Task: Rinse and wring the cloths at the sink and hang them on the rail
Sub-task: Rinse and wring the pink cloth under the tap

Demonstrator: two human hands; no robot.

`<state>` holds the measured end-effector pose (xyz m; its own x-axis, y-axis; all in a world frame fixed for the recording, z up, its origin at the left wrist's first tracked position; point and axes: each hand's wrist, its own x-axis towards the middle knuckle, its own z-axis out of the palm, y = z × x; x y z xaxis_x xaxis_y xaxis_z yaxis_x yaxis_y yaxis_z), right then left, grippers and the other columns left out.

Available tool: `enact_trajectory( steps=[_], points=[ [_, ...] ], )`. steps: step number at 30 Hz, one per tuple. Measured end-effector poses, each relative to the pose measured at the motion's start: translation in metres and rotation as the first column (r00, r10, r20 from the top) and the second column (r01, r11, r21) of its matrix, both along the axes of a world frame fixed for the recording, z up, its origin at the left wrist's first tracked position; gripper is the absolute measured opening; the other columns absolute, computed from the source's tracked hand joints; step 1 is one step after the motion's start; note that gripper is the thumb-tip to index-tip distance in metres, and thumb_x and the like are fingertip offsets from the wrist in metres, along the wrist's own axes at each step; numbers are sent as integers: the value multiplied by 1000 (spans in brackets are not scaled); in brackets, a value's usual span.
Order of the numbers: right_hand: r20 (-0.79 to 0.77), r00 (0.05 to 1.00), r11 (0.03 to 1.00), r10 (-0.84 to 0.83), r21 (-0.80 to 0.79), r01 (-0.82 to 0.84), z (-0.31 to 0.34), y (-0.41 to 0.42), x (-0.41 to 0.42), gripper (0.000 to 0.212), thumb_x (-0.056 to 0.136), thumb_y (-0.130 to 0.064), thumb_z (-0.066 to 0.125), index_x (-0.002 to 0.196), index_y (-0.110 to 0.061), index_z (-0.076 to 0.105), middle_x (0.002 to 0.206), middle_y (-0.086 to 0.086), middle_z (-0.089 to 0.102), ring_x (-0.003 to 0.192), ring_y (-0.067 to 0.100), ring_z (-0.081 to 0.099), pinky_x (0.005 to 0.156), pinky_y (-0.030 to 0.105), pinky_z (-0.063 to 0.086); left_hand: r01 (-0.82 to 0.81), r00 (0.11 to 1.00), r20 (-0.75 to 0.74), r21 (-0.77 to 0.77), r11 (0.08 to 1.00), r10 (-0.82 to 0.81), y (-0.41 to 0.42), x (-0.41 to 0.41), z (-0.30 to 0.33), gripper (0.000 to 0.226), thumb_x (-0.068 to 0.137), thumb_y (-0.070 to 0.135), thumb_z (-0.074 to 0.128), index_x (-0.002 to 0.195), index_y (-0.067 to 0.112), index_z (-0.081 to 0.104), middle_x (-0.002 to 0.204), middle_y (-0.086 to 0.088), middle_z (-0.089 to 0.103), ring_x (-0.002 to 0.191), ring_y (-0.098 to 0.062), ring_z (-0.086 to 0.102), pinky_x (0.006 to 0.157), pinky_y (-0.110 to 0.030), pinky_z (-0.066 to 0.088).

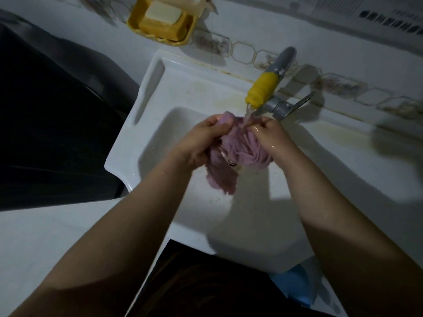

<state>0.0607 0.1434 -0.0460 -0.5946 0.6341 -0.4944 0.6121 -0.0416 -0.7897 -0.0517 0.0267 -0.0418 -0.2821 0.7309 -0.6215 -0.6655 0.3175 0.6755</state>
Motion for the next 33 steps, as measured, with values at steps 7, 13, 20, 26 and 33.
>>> enact_trajectory(
  steps=[7, 13, 20, 26, 33],
  points=[
    [33, 924, 908, 382, -201, -368, 19, 6, 28, 8, 87, -21, 67, 81, -15, 65, 56, -9, 61, 51, 4, 55, 48, 15, 39, 198, 818, -519, -152, 968, -248, -17, -34, -5, 19, 97, -5, 39, 96, 7, 53, 77, -9, 58, 59, -4, 61, 58, -19, 52],
    [-104, 961, 960, 255, -95, -265, 24, 9, 23, 20, 94, -20, 56, 78, -22, 68, 73, 0, 65, 64, 6, 58, 62, 22, 46, 195, 667, -680, -233, 953, -303, -16, -39, -5, 20, 100, 13, 43, 101, 6, 61, 88, -2, 62, 78, -10, 56, 69, -11, 46],
    [-121, 986, 991, 117, 83, -108, 28, 17, 15, 14, 96, -22, 51, 92, -24, 64, 82, -7, 66, 71, -4, 60, 64, 11, 47, 191, 771, -557, -257, 947, -307, -6, -47, 5, 25, 92, 27, 56, 84, 6, 67, 76, -1, 64, 71, -15, 58, 66, -21, 48],
    [-192, 949, 962, -248, -162, 219, 11, 25, 19, 39, 67, -53, 69, 87, -20, 74, 99, 7, 73, 96, 23, 69, 93, 46, 52, 145, 989, -35, -15, 989, -145, -13, -30, -5, 40, 92, 19, 54, 120, -10, 55, 109, -24, 62, 97, -32, 62, 93, -38, 49],
    [-274, 850, 800, -450, -546, 248, -5, 32, 18, 82, 71, -60, 73, 129, -4, 56, 128, 19, 59, 119, 34, 58, 107, 54, 38, -30, 997, -74, -15, 999, 28, -1, -3, -20, 75, 79, 47, 65, 124, -12, 53, 126, -36, 53, 116, -45, 54, 107, -55, 37]
  ],
)
